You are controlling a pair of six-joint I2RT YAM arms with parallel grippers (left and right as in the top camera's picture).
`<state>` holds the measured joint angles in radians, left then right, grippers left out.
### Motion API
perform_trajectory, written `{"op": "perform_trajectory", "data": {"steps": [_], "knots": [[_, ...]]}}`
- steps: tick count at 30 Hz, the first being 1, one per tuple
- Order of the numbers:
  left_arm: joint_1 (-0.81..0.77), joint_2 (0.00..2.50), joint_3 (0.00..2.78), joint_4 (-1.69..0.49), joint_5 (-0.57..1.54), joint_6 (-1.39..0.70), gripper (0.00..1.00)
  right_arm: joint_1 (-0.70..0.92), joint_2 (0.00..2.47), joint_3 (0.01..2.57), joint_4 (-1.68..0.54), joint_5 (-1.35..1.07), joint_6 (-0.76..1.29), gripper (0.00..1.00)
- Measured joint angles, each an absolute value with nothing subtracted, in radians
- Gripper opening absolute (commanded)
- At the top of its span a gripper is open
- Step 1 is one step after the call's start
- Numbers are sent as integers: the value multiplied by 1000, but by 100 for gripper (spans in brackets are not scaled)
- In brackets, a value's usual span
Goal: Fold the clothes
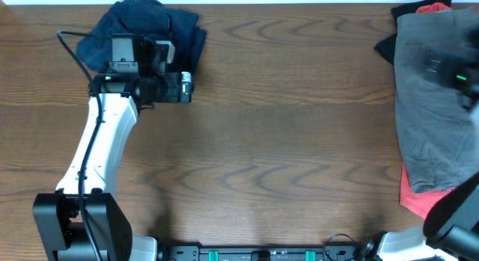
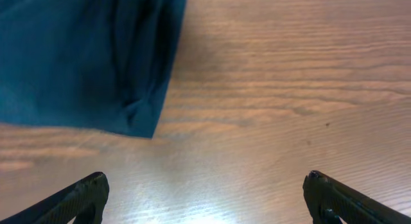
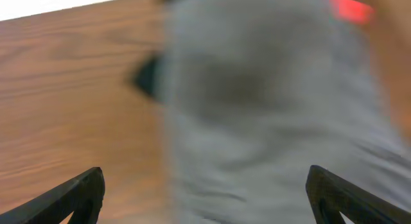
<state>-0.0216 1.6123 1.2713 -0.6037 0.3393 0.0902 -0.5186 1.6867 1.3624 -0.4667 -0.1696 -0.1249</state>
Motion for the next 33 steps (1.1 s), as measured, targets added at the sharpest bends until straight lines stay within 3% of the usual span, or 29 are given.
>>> {"op": "perform_trajectory", "data": {"steps": [13,19,26,30,33], "knots": [[-131,1612,1271,-563,342,91,98,-936,1808,1376,-452,-162,-88,91],[-136,1612,1271,-564,341,91,98,-1034,1914,1375,-447,-220,-92,86],[-136,1612,1271,-564,341,91,98,-1040,1951,1375,-436,-258,-136,81],[-136,1612,1271,-566,341,91,98,-1039,1995,1376,-429,-263,-165,71],[-136,1612,1271,-567,341,91,98,-1039,2021,1375,-421,-267,-179,56]]}}
